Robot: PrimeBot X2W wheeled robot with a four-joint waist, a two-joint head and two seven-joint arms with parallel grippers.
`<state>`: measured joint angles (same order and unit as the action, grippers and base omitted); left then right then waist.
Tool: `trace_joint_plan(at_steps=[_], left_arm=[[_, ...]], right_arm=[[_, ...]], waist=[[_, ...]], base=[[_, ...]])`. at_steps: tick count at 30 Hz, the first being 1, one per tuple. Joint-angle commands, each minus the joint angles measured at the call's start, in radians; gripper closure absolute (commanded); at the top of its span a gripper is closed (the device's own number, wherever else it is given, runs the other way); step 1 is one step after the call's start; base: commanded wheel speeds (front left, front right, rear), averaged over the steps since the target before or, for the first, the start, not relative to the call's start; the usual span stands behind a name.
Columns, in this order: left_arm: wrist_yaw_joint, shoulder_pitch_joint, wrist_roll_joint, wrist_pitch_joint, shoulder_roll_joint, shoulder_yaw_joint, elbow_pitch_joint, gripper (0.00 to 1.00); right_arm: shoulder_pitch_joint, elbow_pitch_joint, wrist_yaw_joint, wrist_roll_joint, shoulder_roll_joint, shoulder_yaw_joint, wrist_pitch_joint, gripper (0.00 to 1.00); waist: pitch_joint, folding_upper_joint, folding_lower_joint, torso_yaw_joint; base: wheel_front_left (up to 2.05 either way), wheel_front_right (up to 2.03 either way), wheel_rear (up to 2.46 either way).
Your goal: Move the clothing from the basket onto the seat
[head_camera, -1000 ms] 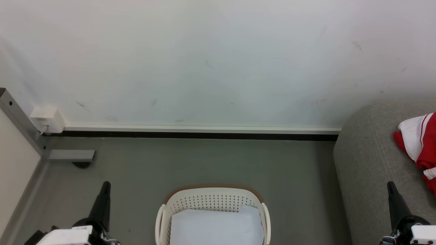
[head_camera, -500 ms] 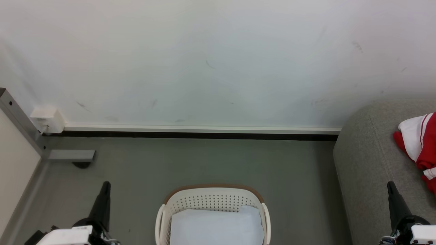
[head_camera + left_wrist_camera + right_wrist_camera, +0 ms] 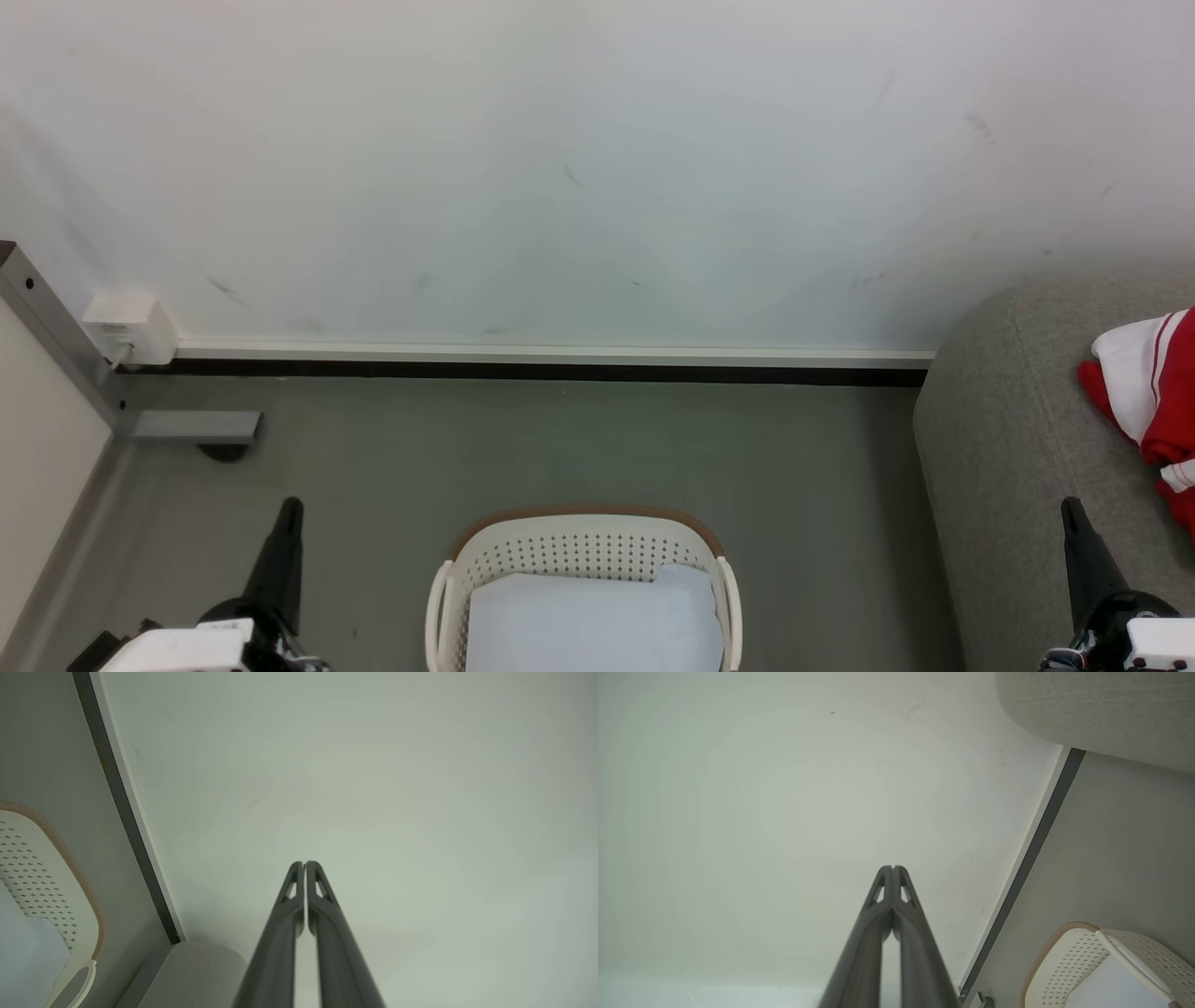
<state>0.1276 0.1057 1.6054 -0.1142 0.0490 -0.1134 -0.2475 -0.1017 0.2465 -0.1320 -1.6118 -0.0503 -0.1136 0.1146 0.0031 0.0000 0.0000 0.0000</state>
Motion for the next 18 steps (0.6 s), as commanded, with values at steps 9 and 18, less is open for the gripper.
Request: trace_joint_plan(at_steps=[9,18], left_arm=[[0.006,0.007,0.014,-0.004,0.002,-0.002,0.004,1.0],[0.006,0.007,0.014,-0.004,0.002,-0.002,0.004,1.0]], right_arm=[[-0.012,-0.005,0.002,-0.002,0.001,-0.004,0.003,1.0],[-0.012,-0.005,0.002,-0.002,0.001,-0.004,0.003,1.0]], waist=[[0.0,0.0,0.0,0.0],[0.0,0.0,0.0,0.0]], base=[[0.0,0.0,0.0],[0.0,0.0,0.0]])
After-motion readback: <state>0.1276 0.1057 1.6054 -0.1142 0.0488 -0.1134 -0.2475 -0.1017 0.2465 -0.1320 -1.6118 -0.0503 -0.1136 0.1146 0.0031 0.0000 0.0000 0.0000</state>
